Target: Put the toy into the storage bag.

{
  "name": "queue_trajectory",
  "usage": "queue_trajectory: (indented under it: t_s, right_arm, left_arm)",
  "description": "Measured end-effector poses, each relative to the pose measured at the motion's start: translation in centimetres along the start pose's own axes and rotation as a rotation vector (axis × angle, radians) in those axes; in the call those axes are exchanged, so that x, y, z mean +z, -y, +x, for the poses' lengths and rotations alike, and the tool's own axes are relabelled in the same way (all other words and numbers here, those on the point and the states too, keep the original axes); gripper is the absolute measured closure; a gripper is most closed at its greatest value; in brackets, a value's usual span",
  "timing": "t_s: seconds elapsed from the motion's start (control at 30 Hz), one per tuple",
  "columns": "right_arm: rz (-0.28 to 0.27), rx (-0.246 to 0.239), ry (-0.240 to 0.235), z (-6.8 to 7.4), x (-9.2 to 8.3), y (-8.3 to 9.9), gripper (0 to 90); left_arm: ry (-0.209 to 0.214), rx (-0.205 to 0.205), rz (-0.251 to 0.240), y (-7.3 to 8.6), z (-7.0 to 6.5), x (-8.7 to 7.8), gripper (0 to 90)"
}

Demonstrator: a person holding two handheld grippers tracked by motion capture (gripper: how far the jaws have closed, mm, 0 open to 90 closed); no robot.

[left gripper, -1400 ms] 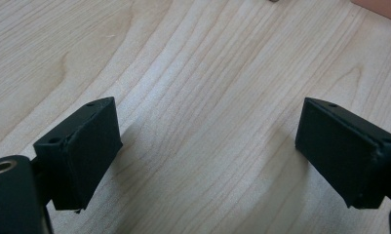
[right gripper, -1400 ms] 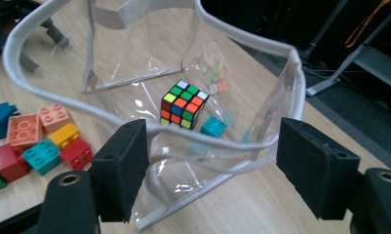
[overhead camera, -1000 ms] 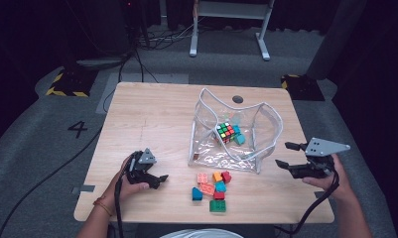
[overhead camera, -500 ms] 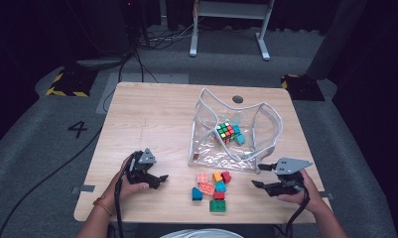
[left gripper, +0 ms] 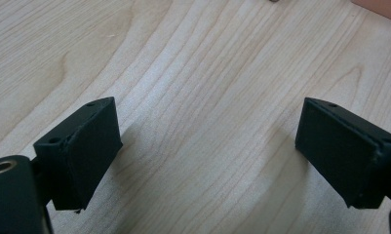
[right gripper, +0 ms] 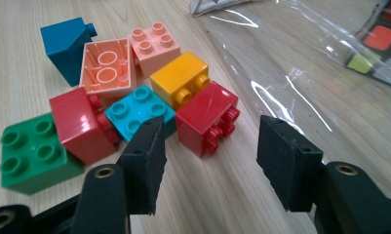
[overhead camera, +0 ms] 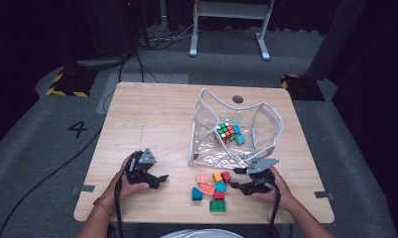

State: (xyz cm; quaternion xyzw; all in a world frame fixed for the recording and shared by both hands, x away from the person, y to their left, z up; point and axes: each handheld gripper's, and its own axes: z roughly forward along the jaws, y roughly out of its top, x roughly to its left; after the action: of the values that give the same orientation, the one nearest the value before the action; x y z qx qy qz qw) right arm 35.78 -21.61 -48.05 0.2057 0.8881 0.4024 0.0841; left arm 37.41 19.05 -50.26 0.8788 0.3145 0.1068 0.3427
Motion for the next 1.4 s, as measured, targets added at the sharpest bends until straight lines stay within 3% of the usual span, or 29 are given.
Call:
queue_trajectory:
  t_s: [0.27,0.3,0.4,0.43,0.53,0.7,0.8,0.83,0.9,0.93,1.2,1.3,1.4]
  right_arm:
    - [-0.005,-0.045,0.011,-0.3,1.8,-0.4,41.4]
    - [0.000,-0.021,0.019,-0.2,1.8,-0.5,41.9]
    - [-0.002,-0.019,0.027,-0.4,2.2,-0.5,45.7]
    - [0.015,0.028,0.030,-0.1,2.2,-0.5,48.1]
    - [-0.007,0.003,0.022,-0.4,2.5,-0.4,53.2]
    - [0.000,0.038,0.034,-0.2,2.4,-0.3,55.3]
    - [-0.019,0.007,0.032,-0.5,2.4,-0.2,55.4]
    - [0.001,0.036,0.032,-0.3,2.2,-0.1,55.4]
    - [-0.019,-0.005,0.033,-0.6,2.1,0.0,55.4]
    - [0.001,0.035,0.036,-0.4,1.8,0.0,55.4]
    - [-0.015,-0.042,0.038,-0.7,-0.3,1.1,55.6]
    - [-0.005,-0.041,0.048,-1.0,-1.4,1.8,55.7]
    - [-0.009,0.000,0.058,-1.4,-2.7,2.5,55.7]
  left_arm:
    - [0.000,0.000,0.000,0.0,0.0,0.0,9.5]
    - [0.000,0.000,0.000,0.0,0.0,0.0,9.5]
    - [0.000,0.000,0.000,0.0,0.0,0.0,9.5]
    - [0.000,0.000,0.000,0.0,0.0,0.0,9.5]
    - [0.000,0.000,0.001,0.0,0.0,0.0,9.5]
    - [0.000,0.000,0.000,0.0,0.0,0.0,9.5]
    - [0.000,0.000,0.001,0.0,0.0,0.0,9.5]
    - [0.000,0.000,0.000,0.0,0.0,0.0,9.5]
    - [0.002,-0.002,0.000,0.0,0.0,0.0,9.5]
    - [0.002,-0.001,0.001,0.0,0.0,0.0,9.5]
    - [0.001,-0.003,-0.001,0.0,0.0,0.0,9.5]
    - [0.001,-0.002,0.001,0.0,0.0,0.0,9.6]
    - [0.000,-0.002,0.001,0.0,0.0,0.0,9.5]
